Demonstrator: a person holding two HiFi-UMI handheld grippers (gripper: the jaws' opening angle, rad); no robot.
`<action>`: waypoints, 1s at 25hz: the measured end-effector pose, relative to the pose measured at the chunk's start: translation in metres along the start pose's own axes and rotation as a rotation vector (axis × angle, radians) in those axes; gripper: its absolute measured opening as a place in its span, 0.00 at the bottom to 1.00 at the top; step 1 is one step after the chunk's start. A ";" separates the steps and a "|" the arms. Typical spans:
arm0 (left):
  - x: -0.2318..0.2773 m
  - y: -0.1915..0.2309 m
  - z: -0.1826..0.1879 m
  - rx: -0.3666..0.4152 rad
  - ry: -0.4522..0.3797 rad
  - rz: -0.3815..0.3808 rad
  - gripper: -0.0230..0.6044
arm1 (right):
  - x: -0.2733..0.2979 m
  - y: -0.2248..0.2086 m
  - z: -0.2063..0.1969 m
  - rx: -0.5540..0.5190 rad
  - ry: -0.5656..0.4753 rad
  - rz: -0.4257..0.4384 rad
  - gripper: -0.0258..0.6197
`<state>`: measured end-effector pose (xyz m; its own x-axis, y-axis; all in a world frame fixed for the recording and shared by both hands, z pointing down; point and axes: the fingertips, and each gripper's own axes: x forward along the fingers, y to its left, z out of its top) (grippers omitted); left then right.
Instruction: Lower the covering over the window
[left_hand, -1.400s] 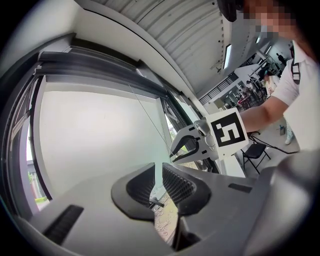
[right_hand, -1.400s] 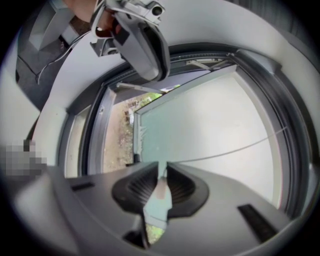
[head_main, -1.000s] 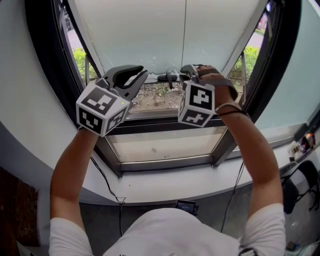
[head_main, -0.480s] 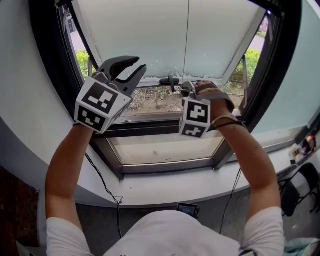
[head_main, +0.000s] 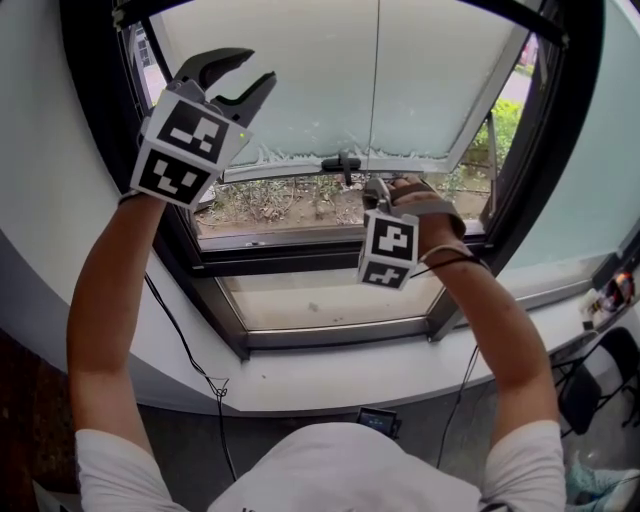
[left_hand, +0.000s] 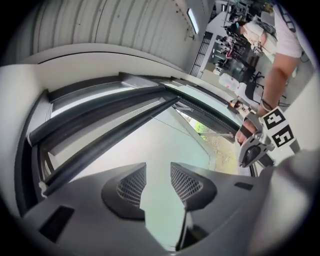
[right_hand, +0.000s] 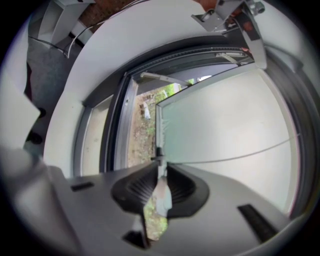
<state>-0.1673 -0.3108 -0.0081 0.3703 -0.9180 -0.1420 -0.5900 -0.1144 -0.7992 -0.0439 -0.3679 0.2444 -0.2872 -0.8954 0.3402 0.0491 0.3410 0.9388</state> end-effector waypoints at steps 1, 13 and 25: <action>0.002 0.006 0.001 0.030 0.011 0.013 0.28 | 0.000 0.002 0.000 0.000 0.001 0.004 0.13; 0.027 0.049 0.006 0.301 0.123 0.100 0.41 | 0.006 0.047 -0.006 -0.012 0.010 0.084 0.13; 0.051 0.043 -0.018 0.465 0.222 0.071 0.45 | 0.012 0.073 -0.005 0.004 -0.006 0.135 0.13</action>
<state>-0.1870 -0.3693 -0.0395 0.1497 -0.9817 -0.1181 -0.2086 0.0854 -0.9743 -0.0386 -0.3550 0.3175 -0.2841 -0.8396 0.4630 0.0843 0.4592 0.8843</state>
